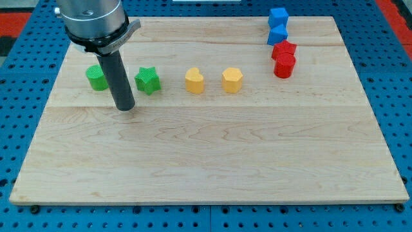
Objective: Move your arm to the center right
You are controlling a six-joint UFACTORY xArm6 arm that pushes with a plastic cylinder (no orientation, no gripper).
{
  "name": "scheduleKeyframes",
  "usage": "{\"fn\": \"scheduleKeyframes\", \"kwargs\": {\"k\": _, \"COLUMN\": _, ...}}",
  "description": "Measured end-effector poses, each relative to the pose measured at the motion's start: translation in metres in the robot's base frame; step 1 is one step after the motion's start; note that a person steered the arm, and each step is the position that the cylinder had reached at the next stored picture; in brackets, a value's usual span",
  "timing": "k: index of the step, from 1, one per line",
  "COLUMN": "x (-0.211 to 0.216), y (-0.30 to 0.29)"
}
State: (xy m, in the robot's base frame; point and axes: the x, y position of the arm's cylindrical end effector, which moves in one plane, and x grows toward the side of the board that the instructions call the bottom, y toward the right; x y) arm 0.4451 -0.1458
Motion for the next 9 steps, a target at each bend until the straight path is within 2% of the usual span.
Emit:
{"fn": "scheduleKeyframes", "kwargs": {"k": 2, "x": 0.001, "y": 0.004}}
{"fn": "scheduleKeyframes", "kwargs": {"k": 3, "x": 0.005, "y": 0.029}}
{"fn": "scheduleKeyframes", "kwargs": {"k": 4, "x": 0.025, "y": 0.078}}
{"fn": "scheduleKeyframes", "kwargs": {"k": 5, "x": 0.039, "y": 0.157}}
{"fn": "scheduleKeyframes", "kwargs": {"k": 6, "x": 0.039, "y": 0.265}}
{"fn": "scheduleKeyframes", "kwargs": {"k": 8, "x": 0.021, "y": 0.474}}
{"fn": "scheduleKeyframes", "kwargs": {"k": 9, "x": 0.011, "y": 0.491}}
